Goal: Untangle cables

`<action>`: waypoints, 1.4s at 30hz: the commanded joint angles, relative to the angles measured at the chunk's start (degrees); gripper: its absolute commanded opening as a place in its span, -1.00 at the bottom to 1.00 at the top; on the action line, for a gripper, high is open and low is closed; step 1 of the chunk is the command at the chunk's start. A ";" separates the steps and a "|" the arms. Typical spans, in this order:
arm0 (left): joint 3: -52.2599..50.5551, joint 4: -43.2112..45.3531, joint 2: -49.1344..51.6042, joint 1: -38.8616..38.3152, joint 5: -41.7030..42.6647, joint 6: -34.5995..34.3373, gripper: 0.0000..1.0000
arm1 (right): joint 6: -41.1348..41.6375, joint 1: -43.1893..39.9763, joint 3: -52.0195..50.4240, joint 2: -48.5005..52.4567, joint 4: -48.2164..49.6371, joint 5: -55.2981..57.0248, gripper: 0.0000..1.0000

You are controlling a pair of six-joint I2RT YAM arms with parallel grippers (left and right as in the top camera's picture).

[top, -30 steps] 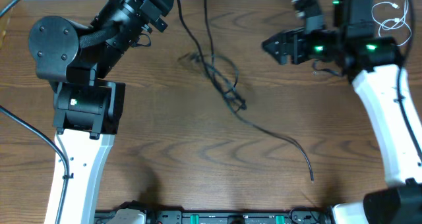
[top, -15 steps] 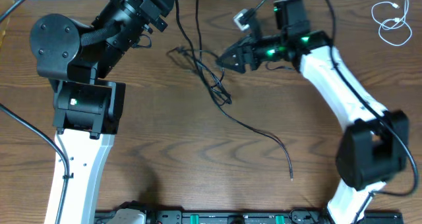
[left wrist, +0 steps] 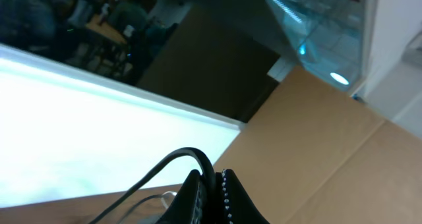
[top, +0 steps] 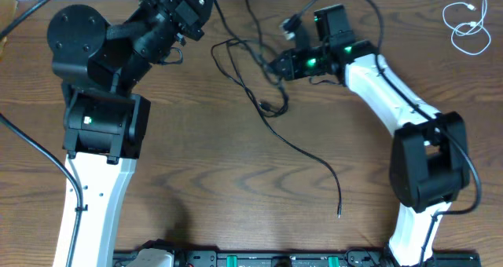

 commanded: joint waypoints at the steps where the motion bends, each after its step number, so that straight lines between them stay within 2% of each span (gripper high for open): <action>1: 0.72 0.50 -0.37 2.38 -0.31 1.60 -0.85 | 6.86 -2.95 0.57 -8.00 -8.24 37.46 -0.98; 3: 0.72 0.13 -0.37 3.93 -0.33 1.62 -0.86 | 7.19 -4.07 0.55 -9.94 -12.55 48.28 -0.98; 5: 0.72 -0.83 -0.37 5.20 -0.37 1.64 -0.86 | 7.15 -5.05 0.55 -10.27 -14.99 52.26 -0.98; 10: 0.72 -6.54 -0.35 9.40 -0.76 3.48 -0.86 | 7.17 -8.52 0.28 -9.64 -21.14 55.63 -0.98; 17: 0.72 -16.37 -0.35 14.16 -4.74 10.75 -0.85 | 11.02 -12.07 0.26 -9.64 -26.27 59.56 -0.98; 19: 0.72 -19.91 -0.24 14.69 -5.31 13.60 -0.85 | 10.34 -12.94 0.26 -9.64 -26.36 57.05 -0.98; 26: 0.72 -33.68 1.79 14.69 -5.33 22.97 -0.86 | -1.42 -13.60 0.26 -9.64 -23.74 37.27 -0.98; 30: 0.72 -38.51 4.46 14.69 -5.31 24.46 -0.86 | -7.21 -12.70 0.96 -9.70 -22.69 18.82 -0.98; 32: 0.72 -39.78 5.68 14.69 -5.33 24.83 -0.86 | -8.00 -11.89 2.56 -9.79 -22.91 14.69 -0.98; 36: 0.72 -41.92 8.98 14.69 -5.31 25.03 -0.86 | -9.68 -9.35 10.91 -9.92 -25.51 6.51 -0.98; 42: 0.72 -43.80 11.28 14.69 -5.31 29.99 -0.85 | -9.29 -5.70 28.61 -9.99 -30.51 2.91 -0.98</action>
